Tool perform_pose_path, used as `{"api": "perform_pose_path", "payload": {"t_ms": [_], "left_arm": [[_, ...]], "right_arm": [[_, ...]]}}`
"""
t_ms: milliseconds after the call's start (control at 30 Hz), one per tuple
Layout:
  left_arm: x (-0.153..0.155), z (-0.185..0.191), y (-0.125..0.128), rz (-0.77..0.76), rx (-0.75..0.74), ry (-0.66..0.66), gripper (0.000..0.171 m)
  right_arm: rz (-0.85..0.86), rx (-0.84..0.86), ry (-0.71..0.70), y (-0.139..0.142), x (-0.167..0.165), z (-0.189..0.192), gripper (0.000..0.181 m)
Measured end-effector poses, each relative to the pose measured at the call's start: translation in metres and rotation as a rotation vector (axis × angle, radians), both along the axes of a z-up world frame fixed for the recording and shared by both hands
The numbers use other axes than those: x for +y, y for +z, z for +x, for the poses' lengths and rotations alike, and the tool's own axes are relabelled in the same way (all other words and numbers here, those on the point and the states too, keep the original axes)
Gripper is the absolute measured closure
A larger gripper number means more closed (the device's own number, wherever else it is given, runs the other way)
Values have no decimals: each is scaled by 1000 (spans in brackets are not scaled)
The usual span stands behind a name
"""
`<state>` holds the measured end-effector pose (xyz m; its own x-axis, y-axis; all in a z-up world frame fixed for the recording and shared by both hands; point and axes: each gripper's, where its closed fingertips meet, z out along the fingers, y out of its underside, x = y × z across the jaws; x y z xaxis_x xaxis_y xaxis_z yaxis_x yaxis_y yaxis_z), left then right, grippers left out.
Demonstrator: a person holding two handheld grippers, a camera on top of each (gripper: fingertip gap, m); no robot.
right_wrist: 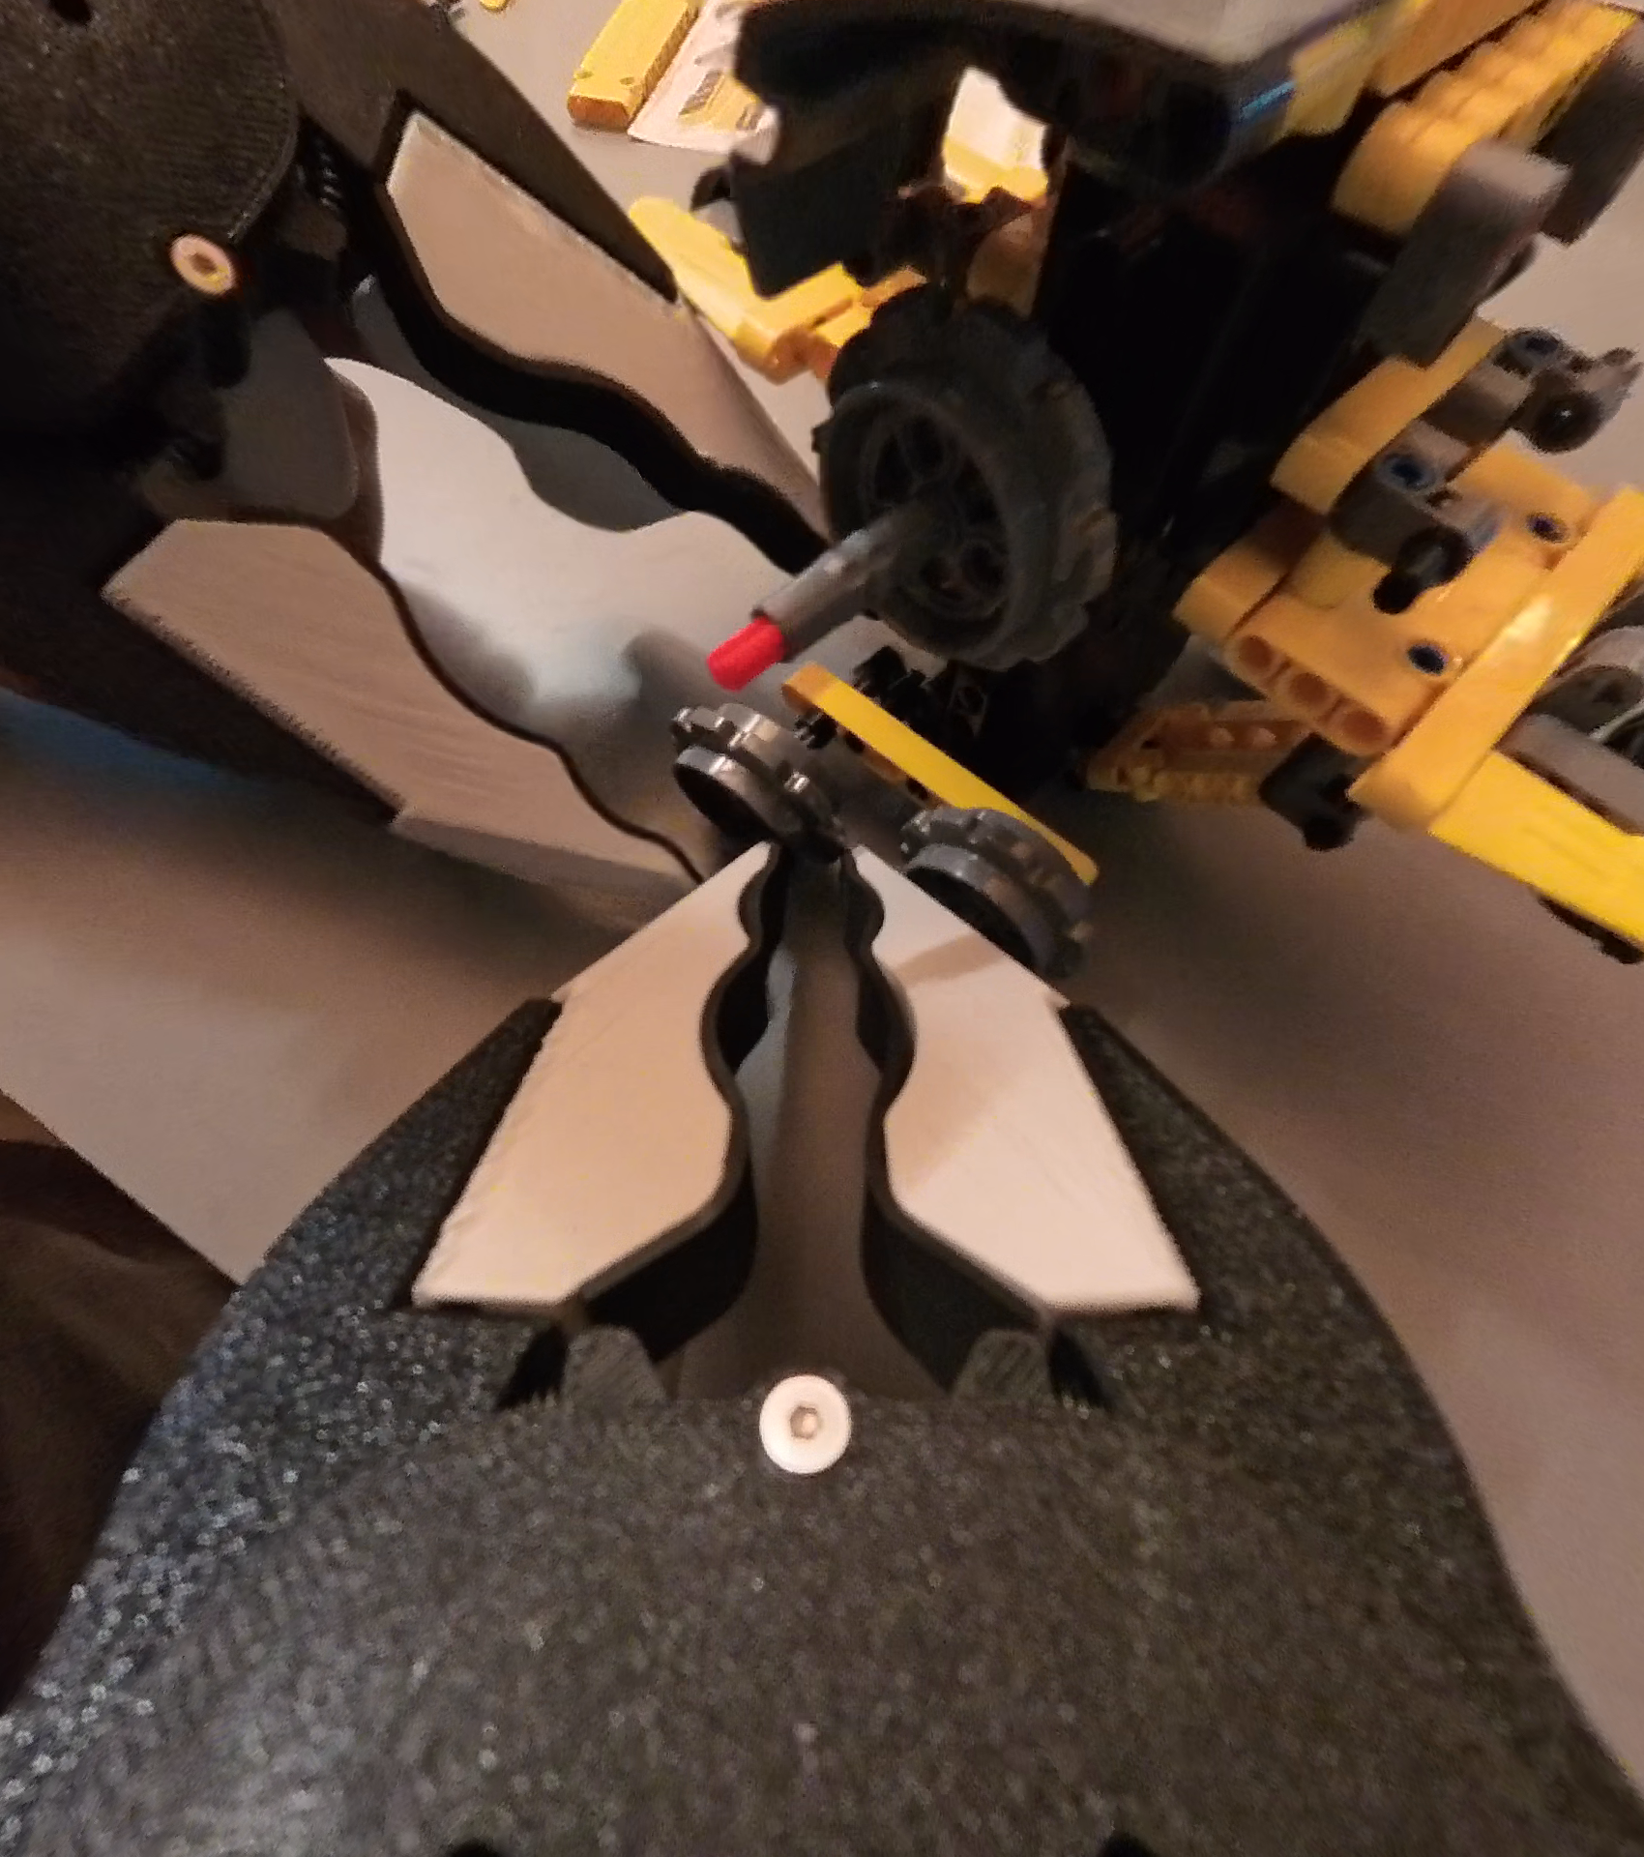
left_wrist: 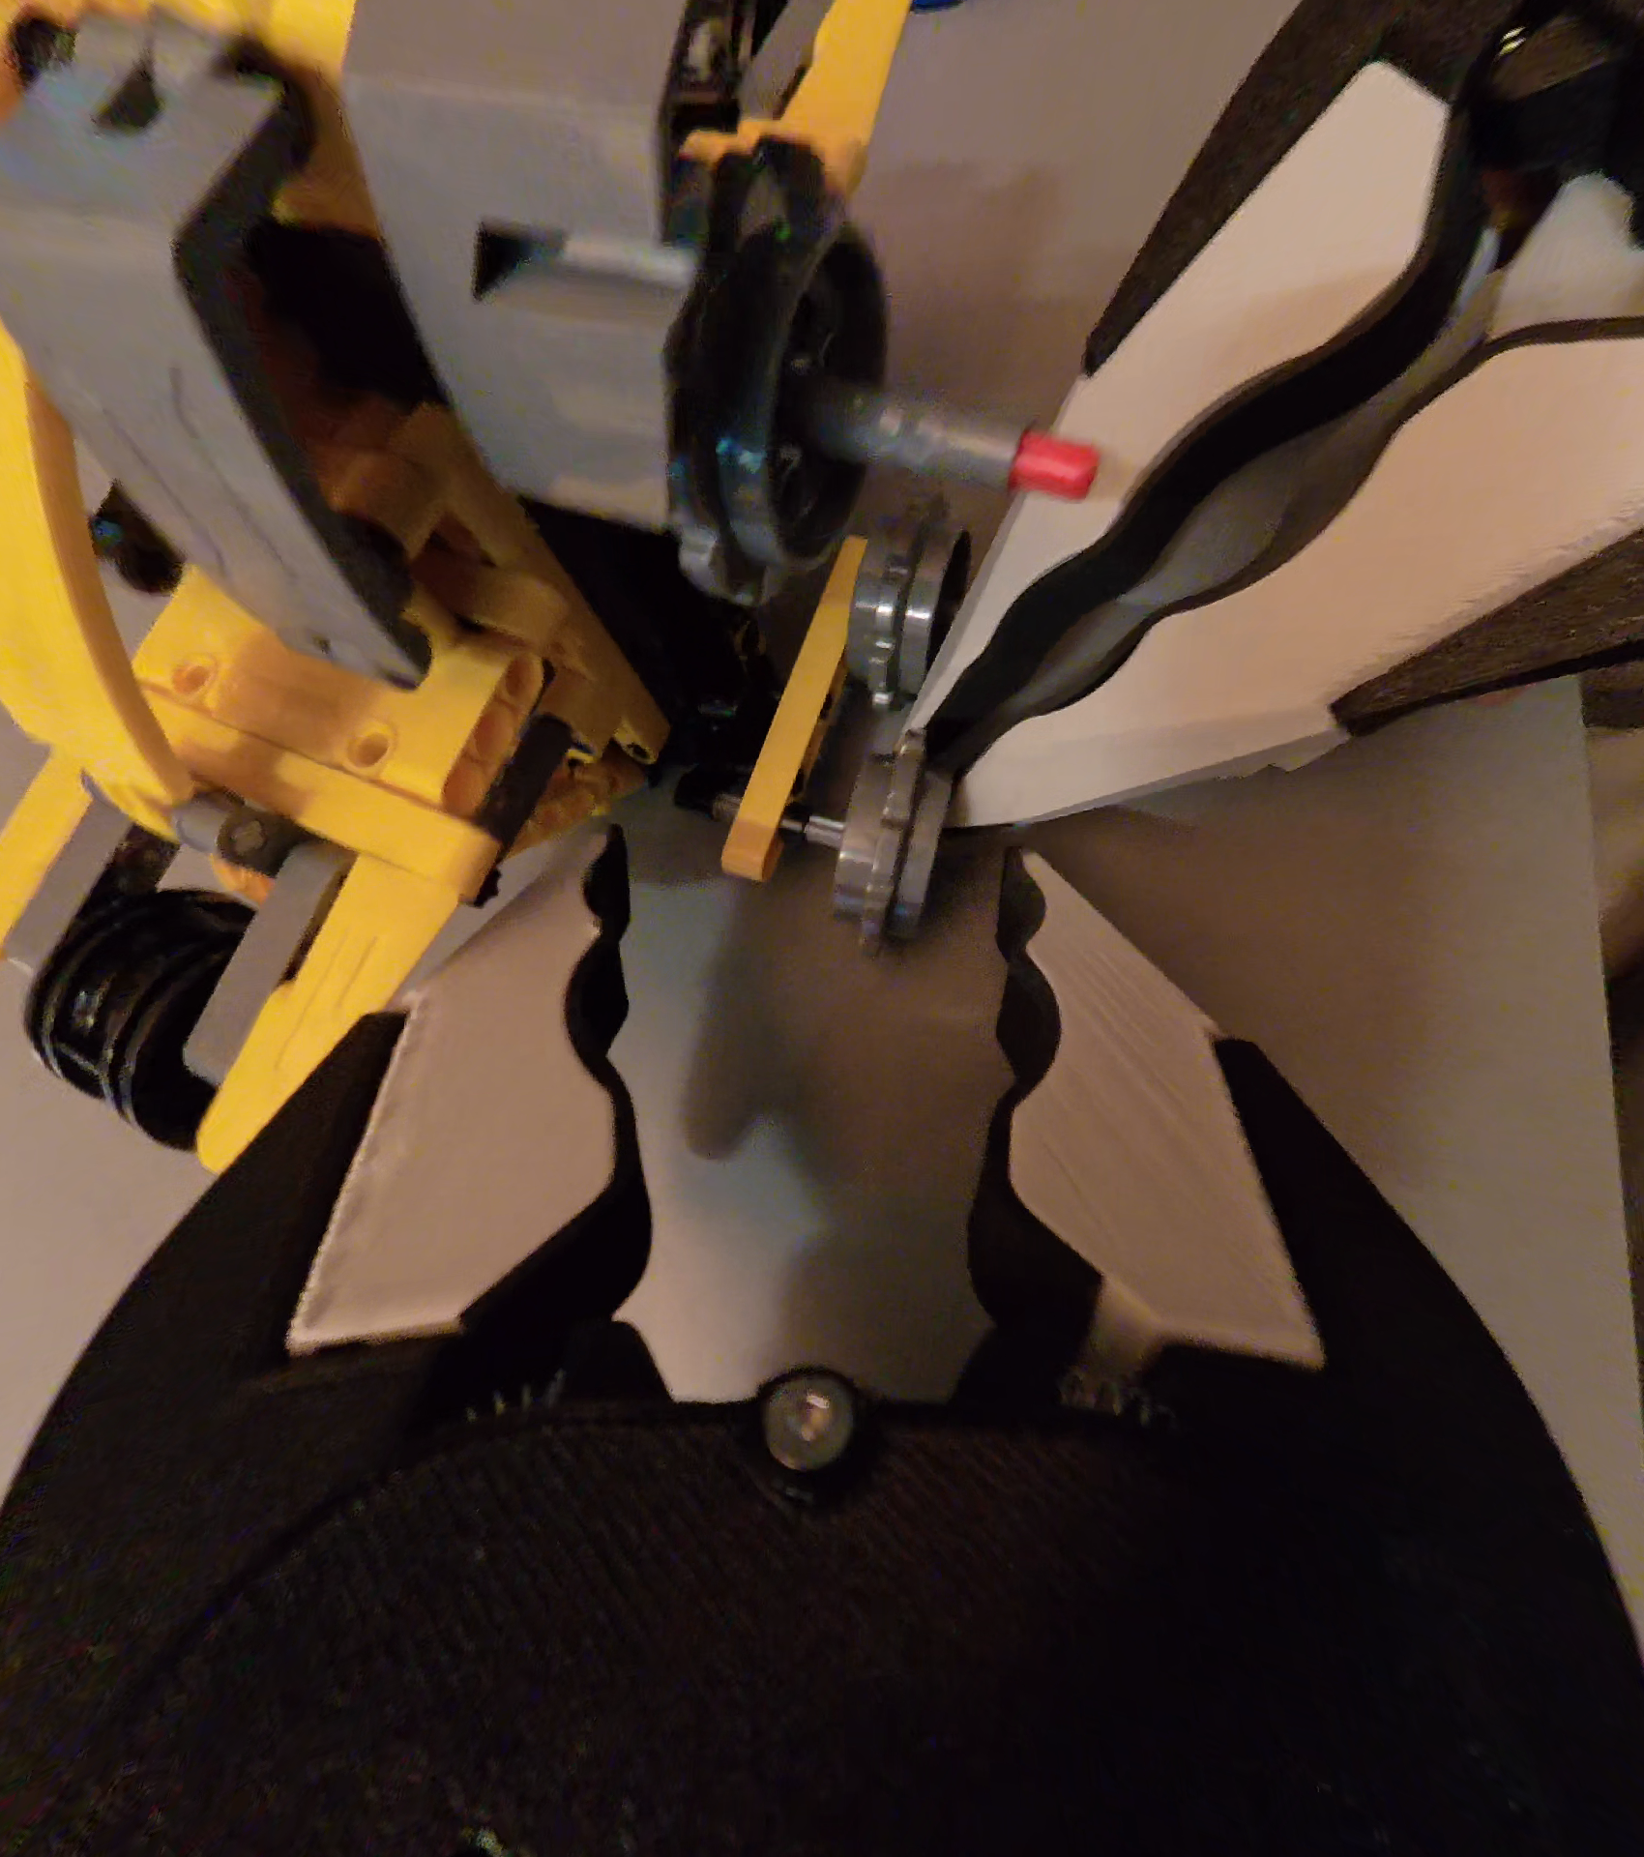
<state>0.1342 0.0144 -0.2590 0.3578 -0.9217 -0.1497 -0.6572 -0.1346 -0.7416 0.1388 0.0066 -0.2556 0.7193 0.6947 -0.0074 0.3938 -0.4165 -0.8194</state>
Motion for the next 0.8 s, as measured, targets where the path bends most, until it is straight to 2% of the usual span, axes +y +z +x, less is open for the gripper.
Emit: {"api": "perform_pose_path", "payload": {"t_ms": [167, 300, 467, 533, 633, 800], "left_arm": [[-2, 8, -1, 3, 32, -79, 99], [1, 8, -1, 26, 37, -110, 113], [3, 6, 0, 43, 53, -131, 119], [1, 6, -1, 32, 56, -150, 114], [-8, 7, -3, -21, 51, -210, 93], [-9, 5, -3, -15, 65, -242, 91]], "right_arm": [[2, -2, -9, 0, 1, 1, 171], [3, -2, -16, 0, 2, 2, 171], [-18, 25, -14, 0, 2, 2, 172], [-29, 41, -15, 0, 2, 3, 172], [-34, 42, -23, 0, 3, 3, 172], [-40, 46, -22, 0, 3, 3, 172]]}}
